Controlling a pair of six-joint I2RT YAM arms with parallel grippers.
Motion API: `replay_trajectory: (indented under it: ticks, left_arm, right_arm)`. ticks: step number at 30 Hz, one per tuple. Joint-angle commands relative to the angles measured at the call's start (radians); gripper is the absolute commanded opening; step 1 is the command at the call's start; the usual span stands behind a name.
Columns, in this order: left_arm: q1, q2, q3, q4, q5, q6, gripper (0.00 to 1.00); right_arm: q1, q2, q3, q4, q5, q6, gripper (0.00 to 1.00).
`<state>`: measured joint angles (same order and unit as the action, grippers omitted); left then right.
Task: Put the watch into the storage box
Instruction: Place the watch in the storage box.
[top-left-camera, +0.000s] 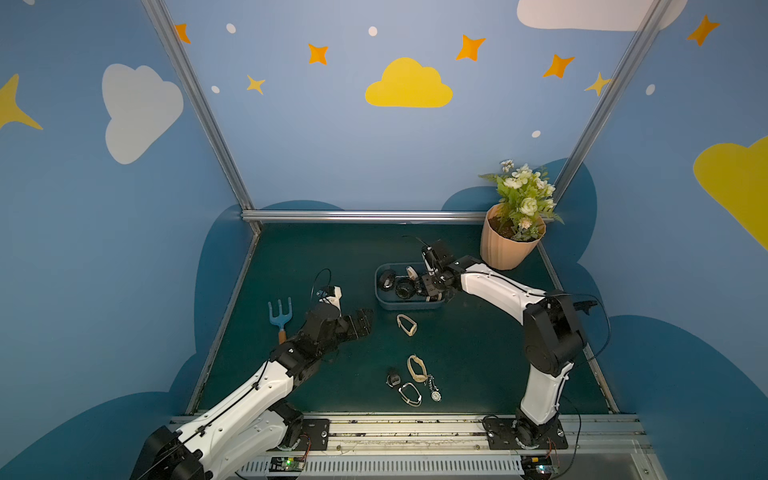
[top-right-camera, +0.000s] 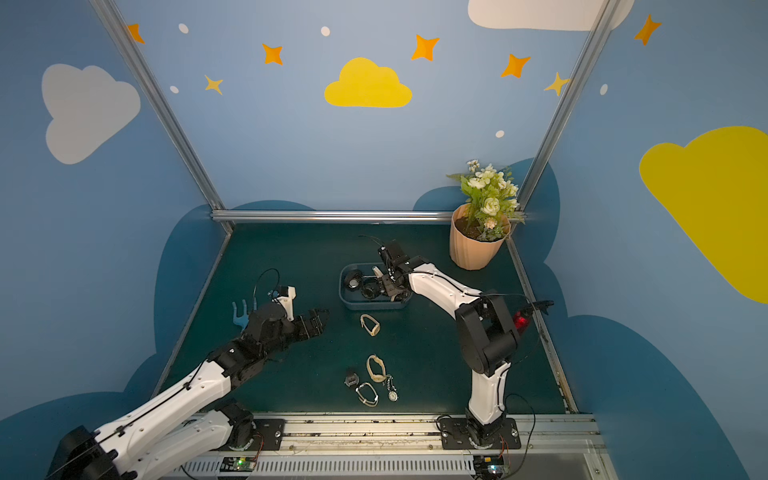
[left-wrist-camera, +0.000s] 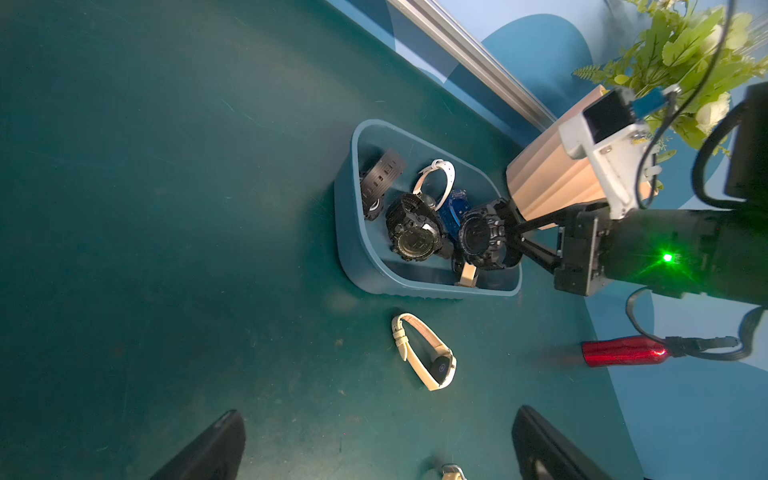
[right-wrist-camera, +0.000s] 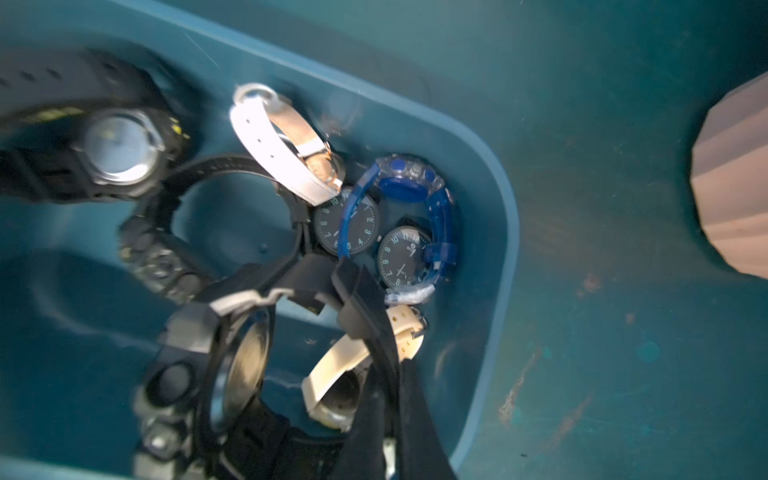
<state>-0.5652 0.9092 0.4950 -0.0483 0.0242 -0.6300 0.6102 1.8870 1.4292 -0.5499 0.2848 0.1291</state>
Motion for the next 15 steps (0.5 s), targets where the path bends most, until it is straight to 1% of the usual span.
replay_trajectory:
  ticks: [1, 4, 5, 8, 10, 12, 13, 15]
  left_arm:
    - [-0.002, 0.013, 0.003, -0.001, -0.01, 0.001, 1.0]
    - [-0.002, 0.019, 0.015, -0.011, -0.006, -0.006, 1.0]
    - [-0.002, 0.02, 0.016, -0.009, -0.006, -0.005, 1.0]
    - [-0.002, 0.028, 0.01, 0.0, -0.015, 0.0, 1.0]
    - [-0.002, 0.04, 0.016, -0.003, -0.014, 0.0, 1.0]
    - [-0.001, 0.05, 0.029, -0.007, -0.004, -0.004, 1.0]
    - [-0.002, 0.056, 0.033, -0.005, 0.001, -0.004, 1.0]
    - [-0.003, 0.066, 0.034, 0.003, 0.002, -0.001, 1.0]
  right_arm:
    - [-0.004, 0.023, 0.026, 0.0, 0.007, 0.001, 0.0]
    - [-0.004, 0.029, 0.029, -0.005, 0.001, 0.007, 0.0]
    - [-0.004, 0.028, 0.028, -0.002, 0.002, 0.009, 0.02]
    - [-0.004, 0.022, 0.028, 0.002, 0.004, 0.01, 0.14]
    - [-0.004, 0.007, 0.029, -0.002, 0.008, 0.019, 0.31]
    - [-0.005, -0.017, 0.026, -0.003, 0.01, 0.024, 0.43]
    - [-0.005, -0.031, 0.024, 0.0, 0.012, 0.023, 0.48]
    - [-0.009, -0.054, 0.021, 0.001, 0.014, 0.025, 0.53]
